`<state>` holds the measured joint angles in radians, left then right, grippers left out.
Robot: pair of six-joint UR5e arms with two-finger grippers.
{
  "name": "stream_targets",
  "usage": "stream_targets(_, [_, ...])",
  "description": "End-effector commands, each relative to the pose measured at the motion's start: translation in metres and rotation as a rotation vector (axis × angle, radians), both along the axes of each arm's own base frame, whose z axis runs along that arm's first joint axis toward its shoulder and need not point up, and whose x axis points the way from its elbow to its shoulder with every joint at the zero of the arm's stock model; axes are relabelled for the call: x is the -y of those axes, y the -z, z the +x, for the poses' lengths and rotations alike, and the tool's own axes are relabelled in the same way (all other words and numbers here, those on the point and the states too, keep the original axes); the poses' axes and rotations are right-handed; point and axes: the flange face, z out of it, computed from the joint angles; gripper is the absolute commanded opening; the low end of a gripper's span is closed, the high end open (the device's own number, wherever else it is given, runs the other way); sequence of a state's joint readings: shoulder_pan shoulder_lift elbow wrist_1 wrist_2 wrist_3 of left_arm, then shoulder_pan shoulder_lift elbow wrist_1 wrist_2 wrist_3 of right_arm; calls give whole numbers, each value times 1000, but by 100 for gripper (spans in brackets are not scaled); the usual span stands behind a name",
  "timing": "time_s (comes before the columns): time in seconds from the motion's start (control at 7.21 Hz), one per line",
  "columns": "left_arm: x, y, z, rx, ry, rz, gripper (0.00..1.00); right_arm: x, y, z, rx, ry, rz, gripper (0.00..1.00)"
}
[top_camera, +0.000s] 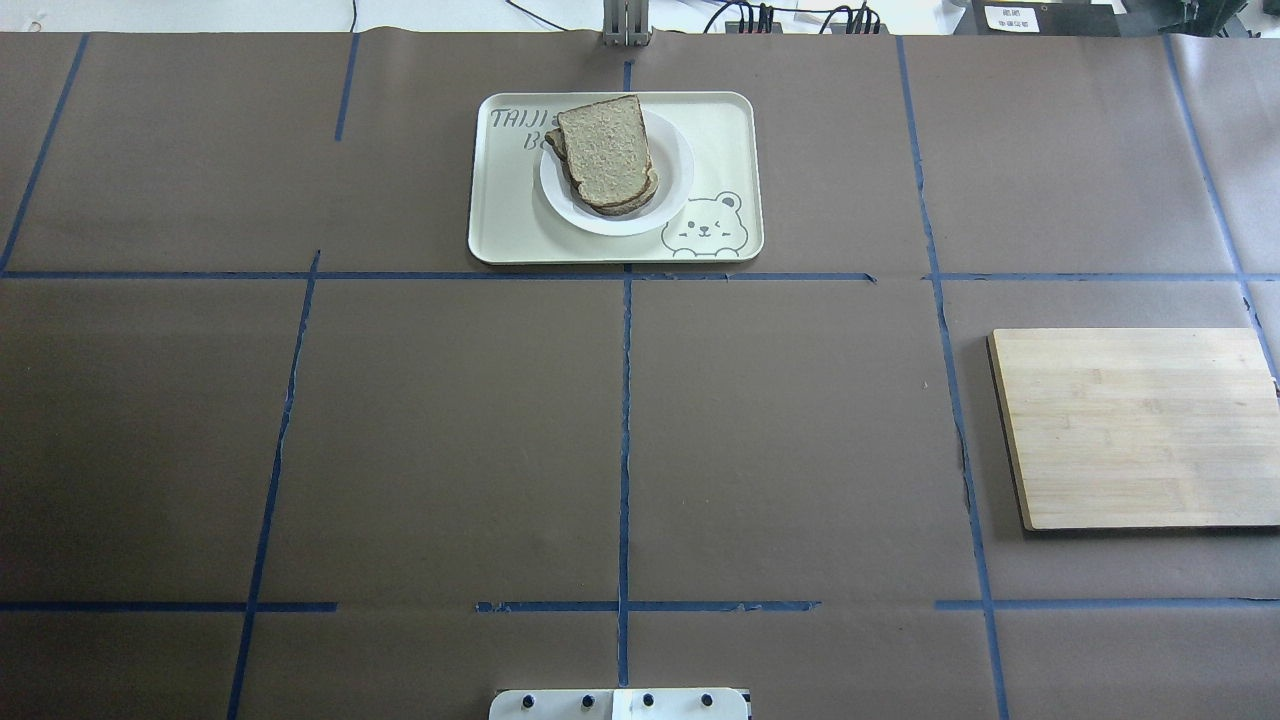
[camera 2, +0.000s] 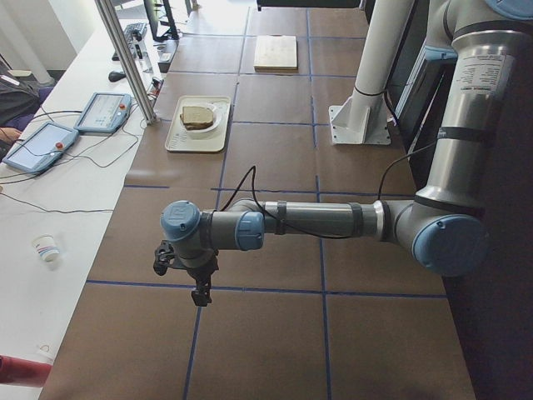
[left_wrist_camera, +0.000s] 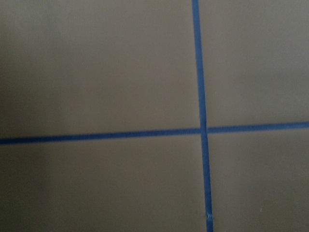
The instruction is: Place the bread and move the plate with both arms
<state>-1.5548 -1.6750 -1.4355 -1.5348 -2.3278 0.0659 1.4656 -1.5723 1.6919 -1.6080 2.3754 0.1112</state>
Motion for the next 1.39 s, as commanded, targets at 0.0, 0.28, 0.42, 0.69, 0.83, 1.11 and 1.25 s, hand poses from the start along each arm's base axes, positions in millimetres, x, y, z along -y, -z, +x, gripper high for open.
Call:
stream_targets(0.0, [-47,-11,4,-78,6,-34,100,-1,-10,1,-3,-4,-21,100])
stream_targets(0.28, [-86,11,4,-74,5,4,100,-4,-17,5,-4,-10,-34,100])
stream_targets(0.42, [-84,14,3,-70,2,14,100,-4,-17,8,-4,-14,-34,100])
stream_targets(0.69, [-84,6,2,-66,-37,36,100,-4,-17,8,-4,-16,-34,100])
stream_targets(0.83, [-84,6,-1,-66,-31,31,100,-5,-20,10,-8,-19,-38,100])
stream_targets(1.11, [-86,2,-2,-66,-48,27,100,-4,-26,17,-13,-32,-48,100])
stream_targets(1.25, [-90,1,-16,-68,-33,19,100,-4,-27,23,-29,-41,-47,100])
